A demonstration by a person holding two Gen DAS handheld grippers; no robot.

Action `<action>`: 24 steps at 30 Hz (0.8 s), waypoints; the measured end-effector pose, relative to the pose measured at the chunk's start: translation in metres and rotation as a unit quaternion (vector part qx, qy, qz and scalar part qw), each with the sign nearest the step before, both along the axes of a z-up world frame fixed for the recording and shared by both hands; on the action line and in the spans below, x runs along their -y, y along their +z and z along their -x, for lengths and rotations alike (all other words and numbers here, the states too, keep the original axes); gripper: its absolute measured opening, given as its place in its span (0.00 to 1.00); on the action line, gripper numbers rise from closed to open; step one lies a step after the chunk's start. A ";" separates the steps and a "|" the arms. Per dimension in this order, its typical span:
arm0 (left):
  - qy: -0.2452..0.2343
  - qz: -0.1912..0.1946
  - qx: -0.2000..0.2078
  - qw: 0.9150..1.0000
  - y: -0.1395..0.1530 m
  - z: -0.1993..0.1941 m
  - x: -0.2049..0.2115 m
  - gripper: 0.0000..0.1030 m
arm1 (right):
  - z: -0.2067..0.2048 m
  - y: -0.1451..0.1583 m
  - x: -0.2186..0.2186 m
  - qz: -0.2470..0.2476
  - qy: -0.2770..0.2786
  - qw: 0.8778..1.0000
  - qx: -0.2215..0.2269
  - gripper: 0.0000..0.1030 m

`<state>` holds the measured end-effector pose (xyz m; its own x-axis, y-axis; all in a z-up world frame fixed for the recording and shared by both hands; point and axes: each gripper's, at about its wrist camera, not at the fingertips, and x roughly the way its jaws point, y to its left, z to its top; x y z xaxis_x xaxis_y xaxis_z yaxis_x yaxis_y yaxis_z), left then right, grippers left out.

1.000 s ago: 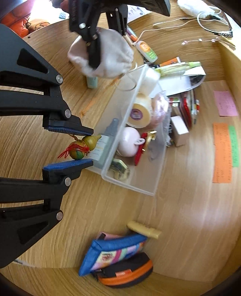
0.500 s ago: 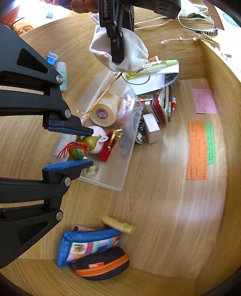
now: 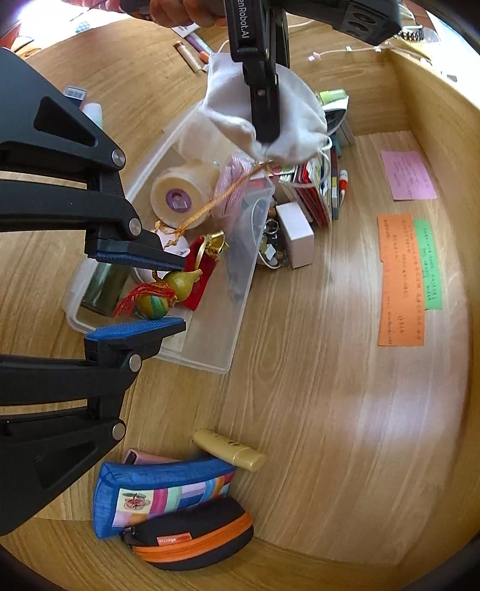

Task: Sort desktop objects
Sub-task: 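Lift the bag and gourd ornament and carry them over the clear box, then lower the bag and ornament into the clear box and open both tools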

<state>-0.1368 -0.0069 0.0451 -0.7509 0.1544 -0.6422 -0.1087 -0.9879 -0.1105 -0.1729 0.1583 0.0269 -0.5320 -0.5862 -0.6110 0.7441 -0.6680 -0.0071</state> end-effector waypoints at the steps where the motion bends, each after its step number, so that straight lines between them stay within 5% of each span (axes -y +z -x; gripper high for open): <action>1: -0.006 0.001 0.002 1.000 -0.001 0.004 -0.004 0.41 | 0.003 -0.001 0.002 0.000 -0.002 1.000 0.004 0.23; 18: -0.051 0.036 0.077 0.995 -0.048 0.067 -0.049 0.43 | 0.018 -0.033 0.018 -0.033 0.003 0.999 0.028 0.23; 24: -0.055 0.030 0.087 0.994 -0.055 0.071 -0.045 0.56 | 0.020 -0.038 0.019 -0.044 -0.001 0.999 0.030 0.23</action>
<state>-0.2075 0.0380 -0.0099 -0.6085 0.1870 -0.7712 -0.2018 -0.9764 -0.0776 -0.1930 0.1390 -0.0115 -0.4936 -0.5282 -0.6909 0.7438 -0.6681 -0.0205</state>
